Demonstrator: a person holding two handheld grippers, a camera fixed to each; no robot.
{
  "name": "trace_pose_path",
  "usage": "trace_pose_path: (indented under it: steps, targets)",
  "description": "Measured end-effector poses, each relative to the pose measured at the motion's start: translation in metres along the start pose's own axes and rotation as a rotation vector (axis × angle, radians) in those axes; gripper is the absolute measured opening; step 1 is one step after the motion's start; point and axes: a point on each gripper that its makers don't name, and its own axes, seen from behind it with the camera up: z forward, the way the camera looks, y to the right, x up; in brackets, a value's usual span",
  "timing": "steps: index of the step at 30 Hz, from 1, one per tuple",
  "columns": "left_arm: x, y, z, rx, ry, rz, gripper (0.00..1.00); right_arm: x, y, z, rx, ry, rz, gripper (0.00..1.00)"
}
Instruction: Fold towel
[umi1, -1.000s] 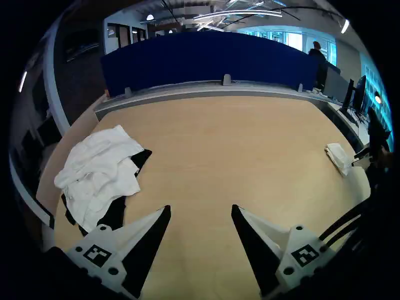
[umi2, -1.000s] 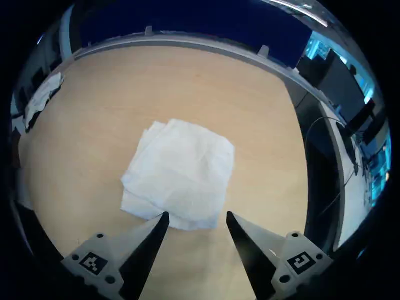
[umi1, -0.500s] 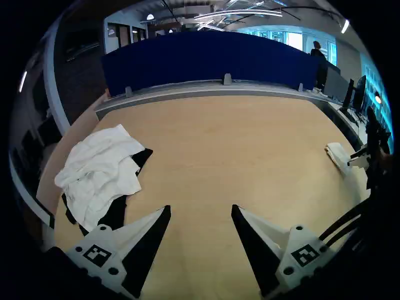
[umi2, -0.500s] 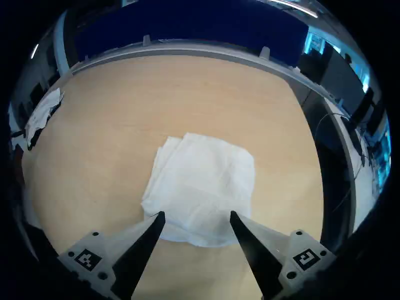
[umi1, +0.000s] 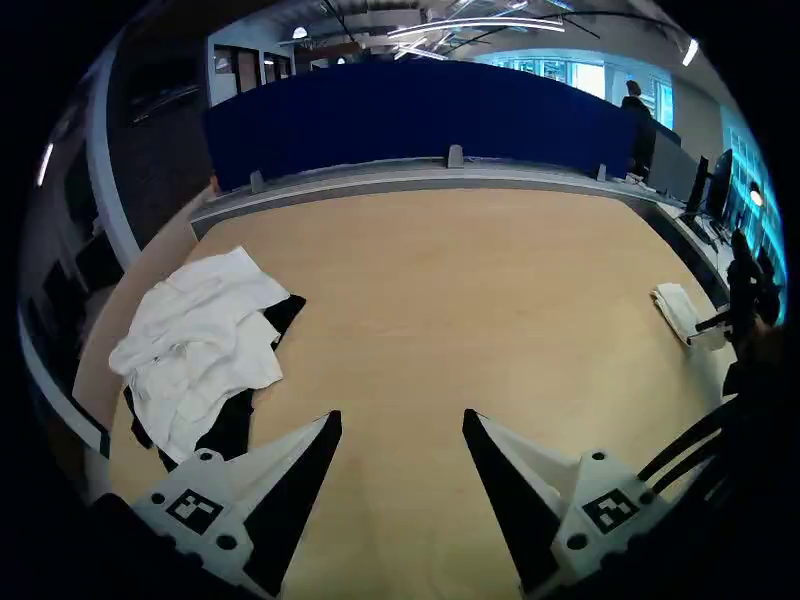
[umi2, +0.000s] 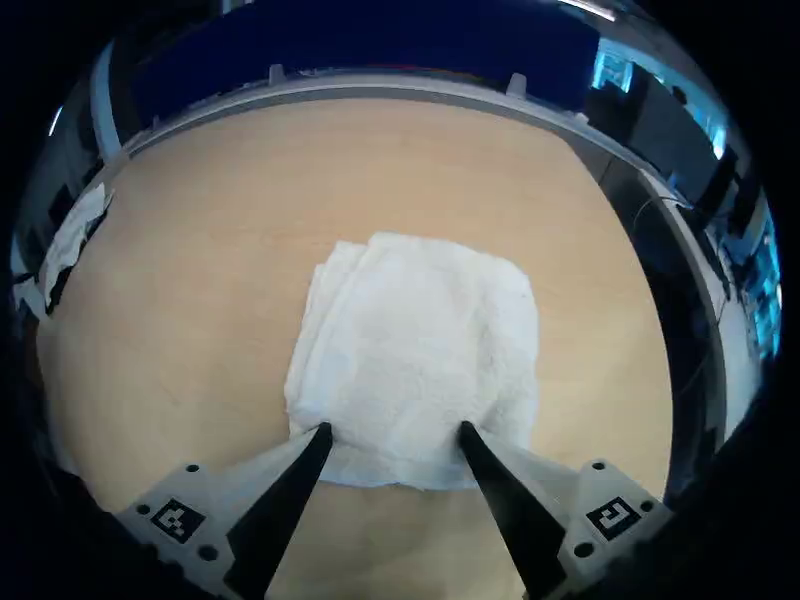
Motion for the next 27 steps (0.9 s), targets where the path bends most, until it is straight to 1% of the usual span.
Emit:
trace_pose_path:
  steps: [3, 9, 15, 18, 21, 27]
  targets:
    - [0.000, 0.000, 0.001, 0.000, -0.001, -0.003, 0.90, 0.000, 0.000, -0.001, 0.002, 0.008, 0.007, 1.00]
    - [0.001, 0.001, 0.003, -0.002, 0.000, 0.000, 0.90, 0.004, 0.001, -0.005, 0.010, -0.002, 0.003, 1.00]
    - [0.001, 0.000, 0.003, 0.001, -0.001, -0.004, 0.90, 0.021, 0.008, -0.015, 0.005, 0.026, -0.020, 1.00]
    - [0.001, -0.001, 0.003, 0.005, -0.003, -0.008, 0.90, 0.031, 0.012, -0.017, -0.001, 0.040, -0.031, 1.00]
    - [0.001, -0.002, 0.003, 0.007, -0.004, -0.007, 0.90, 0.044, 0.015, -0.016, -0.001, 0.056, -0.036, 1.00]
    - [0.001, -0.002, 0.002, 0.013, -0.005, -0.002, 0.90, 0.072, 0.017, -0.004, 0.007, 0.073, -0.059, 1.00]
